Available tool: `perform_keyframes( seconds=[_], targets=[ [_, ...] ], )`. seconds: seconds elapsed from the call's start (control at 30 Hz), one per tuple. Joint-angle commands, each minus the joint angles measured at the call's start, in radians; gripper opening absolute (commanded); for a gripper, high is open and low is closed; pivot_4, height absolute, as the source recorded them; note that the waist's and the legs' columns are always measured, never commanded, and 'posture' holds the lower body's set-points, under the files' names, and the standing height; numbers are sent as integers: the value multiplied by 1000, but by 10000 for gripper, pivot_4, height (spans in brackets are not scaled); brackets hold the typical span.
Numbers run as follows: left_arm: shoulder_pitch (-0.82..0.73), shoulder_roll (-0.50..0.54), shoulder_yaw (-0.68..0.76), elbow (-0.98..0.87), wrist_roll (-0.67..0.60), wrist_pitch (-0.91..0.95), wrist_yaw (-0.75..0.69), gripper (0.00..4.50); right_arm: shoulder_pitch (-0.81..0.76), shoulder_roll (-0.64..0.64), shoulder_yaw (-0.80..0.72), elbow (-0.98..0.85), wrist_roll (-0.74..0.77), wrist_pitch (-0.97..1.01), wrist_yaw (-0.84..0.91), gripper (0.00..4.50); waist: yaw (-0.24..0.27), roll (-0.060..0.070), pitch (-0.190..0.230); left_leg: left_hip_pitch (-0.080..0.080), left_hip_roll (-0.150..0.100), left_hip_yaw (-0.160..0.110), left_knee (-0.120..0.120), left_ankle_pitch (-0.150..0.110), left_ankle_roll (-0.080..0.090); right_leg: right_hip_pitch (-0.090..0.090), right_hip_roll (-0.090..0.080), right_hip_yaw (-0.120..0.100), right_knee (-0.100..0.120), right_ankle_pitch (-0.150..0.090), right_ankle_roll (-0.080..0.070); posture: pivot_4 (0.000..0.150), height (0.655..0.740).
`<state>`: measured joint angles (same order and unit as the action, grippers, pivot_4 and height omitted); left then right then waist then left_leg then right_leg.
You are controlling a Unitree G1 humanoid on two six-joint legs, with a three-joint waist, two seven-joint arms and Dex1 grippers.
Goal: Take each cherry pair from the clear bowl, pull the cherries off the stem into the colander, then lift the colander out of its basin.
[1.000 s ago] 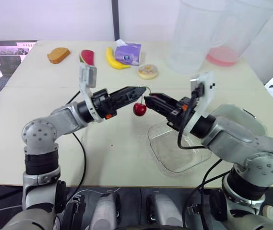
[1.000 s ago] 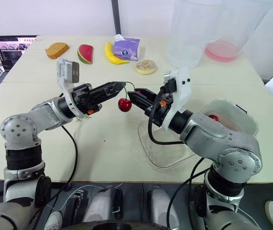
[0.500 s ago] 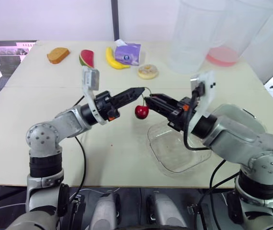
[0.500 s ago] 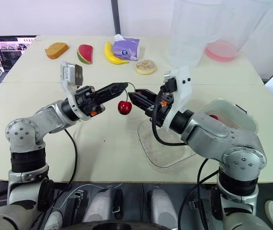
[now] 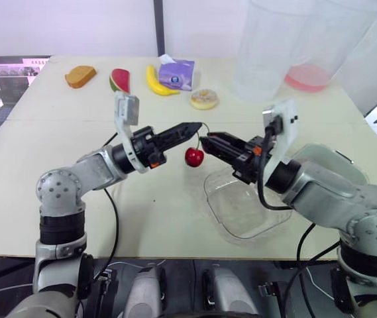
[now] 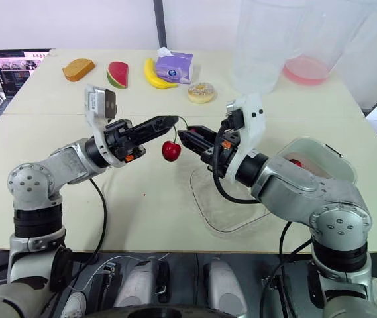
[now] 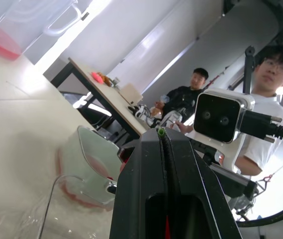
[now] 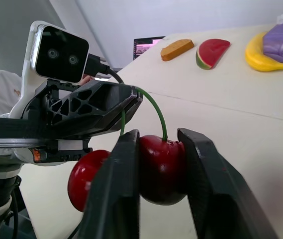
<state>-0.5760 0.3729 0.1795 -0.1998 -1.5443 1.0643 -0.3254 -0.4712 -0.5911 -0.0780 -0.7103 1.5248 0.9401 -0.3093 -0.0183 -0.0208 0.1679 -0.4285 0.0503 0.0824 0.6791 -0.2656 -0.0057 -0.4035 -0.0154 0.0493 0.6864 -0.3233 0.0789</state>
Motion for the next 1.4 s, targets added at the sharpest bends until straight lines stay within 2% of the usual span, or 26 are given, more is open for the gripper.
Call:
perform_keyframes(
  seconds=[0.03, 0.07, 0.17, 0.33, 0.43, 0.57, 0.67, 0.83, 1.03, 1.3, 1.4],
  targets=[
    [-42, 52, 6, -3, 27, -5, -67, 0, 17, -57, -28, -23, 45, -31, 17, 30055, 1, 0, 0, 0, 0, 0, 0, 0, 0, 0, 0, 0, 0, 0, 0, 1500, 7400],
    [-57, 84, -1, 1, 63, 0, -114, 0, 28, -92, -52, -24, 74, -30, 40, 34641, 3, 0, 0, 0, 0, 0, 0, 0, 0, 0, 0, 0, 0, 0, 0, 1500, 7400],
    [-94, 166, -36, 14, 160, -3, -256, 0, 57, -193, -104, -18, 130, -31, 113, 34641, 2, 0, 0, 0, 0, 0, -1, 0, 0, 0, 1, 0, -2, 0, 0, 1500, 7400],
    [-182, 366, -172, 30, 412, -101, -701, 0, 62, -376, -131, 24, 112, 37, 382, 34641, 2, -1, 1, 0, 0, 0, -2, 0, 0, 0, 2, 0, -4, 0, -1, 1500, 7400],
    [-230, 435, -240, 67, 538, -196, -926, 0, 20, -408, -95, 45, 72, 48, 529, 34641, 0, 0, 1, 0, 0, 1, -4, 0, 0, 0, 2, 1, -5, 0, -1, 1500, 7400],
    [-297, 444, -286, 134, 648, -280, -1084, 0, -66, -376, -2, 79, -17, 55, 642, 34641, 2, -1, 1, 0, 0, 0, -5, 0, 0, -1, 1, 1, -5, -1, -3, 1500, 7400],
    [-331, 429, -294, 171, 694, -303, -1130, 0, -135, -332, 66, 109, -90, 58, 683, 34641, 2, -1, 1, -1, 0, 1, -4, 0, 0, -2, 1, 1, -5, -1, -2, 1500, 7400],
    [-336, 386, -272, 174, 712, -296, -1119, 0, -218, -240, 140, 157, -176, 70, 694, 34641, 2, -1, 1, -4, 0, 1, -4, -1, 1, -5, 0, 0, -5, 0, -1, 1500, 7400],
    [-326, 356, -241, 148, 699, -264, -1085, 0, -241, -166, 157, 174, -231, 87, 699, 34641, 3, 0, 1, -16, 1, -1, 2, -1, 1, -14, 0, -1, -2, 0, 0, 1500, 7400],
    [-316, 348, -225, 138, 699, -257, -1067, 0, -239, -123, 149, 170, -250, 105, 702, 34641, 3, 0, 1, -15, 1, -1, 3, -1, 1, -14, 0, -1, 0, 0, 0, 1500, 7400],
    [-311, 347, -224, 133, 699, -256, -1064, 0, -245, -110, 146, 172, -250, 109, 699, 20684, 3, 0, 1, -15, 1, -1, 3, -1, 1, -14, 0, -1, 0, 0, 0, 1500, 7400]
  ],
)
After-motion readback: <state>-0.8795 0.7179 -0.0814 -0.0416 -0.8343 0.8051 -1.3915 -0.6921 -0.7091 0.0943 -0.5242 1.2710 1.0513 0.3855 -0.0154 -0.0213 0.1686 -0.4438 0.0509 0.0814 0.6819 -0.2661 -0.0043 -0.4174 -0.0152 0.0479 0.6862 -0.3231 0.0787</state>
